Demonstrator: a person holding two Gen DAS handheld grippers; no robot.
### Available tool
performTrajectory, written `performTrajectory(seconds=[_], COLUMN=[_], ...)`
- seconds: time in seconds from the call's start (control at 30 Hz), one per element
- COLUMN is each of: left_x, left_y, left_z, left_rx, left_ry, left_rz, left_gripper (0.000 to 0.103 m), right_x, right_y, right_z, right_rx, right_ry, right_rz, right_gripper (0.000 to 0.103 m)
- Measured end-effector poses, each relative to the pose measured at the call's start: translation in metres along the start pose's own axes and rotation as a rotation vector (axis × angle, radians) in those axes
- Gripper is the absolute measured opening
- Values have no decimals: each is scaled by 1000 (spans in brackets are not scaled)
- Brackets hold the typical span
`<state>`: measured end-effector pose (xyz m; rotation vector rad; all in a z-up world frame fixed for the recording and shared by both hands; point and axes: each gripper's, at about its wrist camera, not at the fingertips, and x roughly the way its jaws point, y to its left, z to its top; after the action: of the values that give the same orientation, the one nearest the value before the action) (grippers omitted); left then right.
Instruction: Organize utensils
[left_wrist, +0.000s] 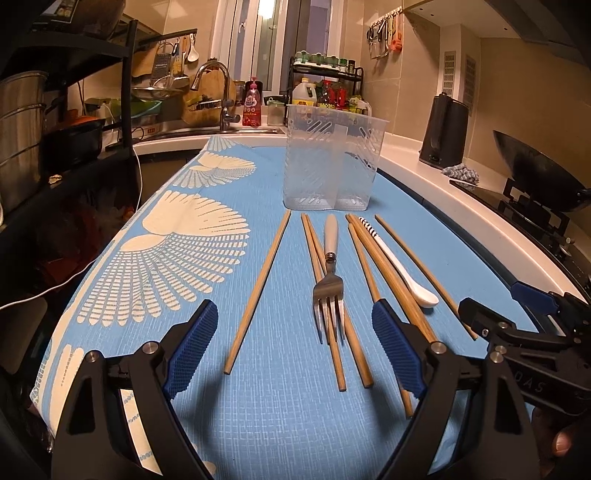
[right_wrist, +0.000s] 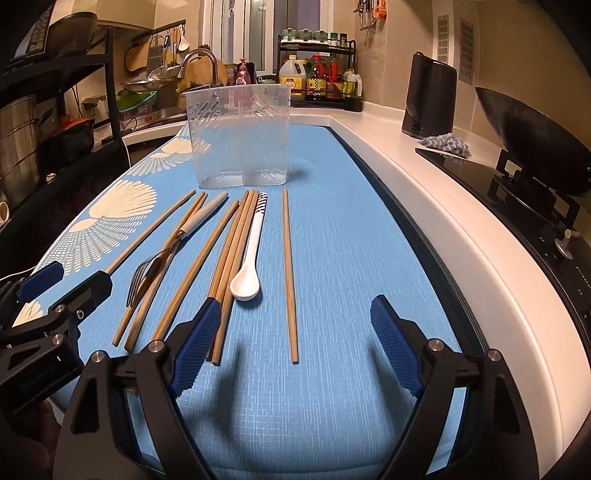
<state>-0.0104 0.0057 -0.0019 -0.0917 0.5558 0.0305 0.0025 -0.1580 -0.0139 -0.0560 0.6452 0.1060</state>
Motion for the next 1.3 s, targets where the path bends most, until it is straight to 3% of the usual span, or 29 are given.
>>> performTrajectory(seconds=[1.3], left_x=[-7], left_y=[-3], left_z=[1], left_rx=[14], left_ry=[-37], left_rz=[-40], left_gripper=[78], right_x=[-8], right_y=[4], right_z=[3], right_rx=[-18], right_ry=[-29], right_rz=[1], right_gripper=[82])
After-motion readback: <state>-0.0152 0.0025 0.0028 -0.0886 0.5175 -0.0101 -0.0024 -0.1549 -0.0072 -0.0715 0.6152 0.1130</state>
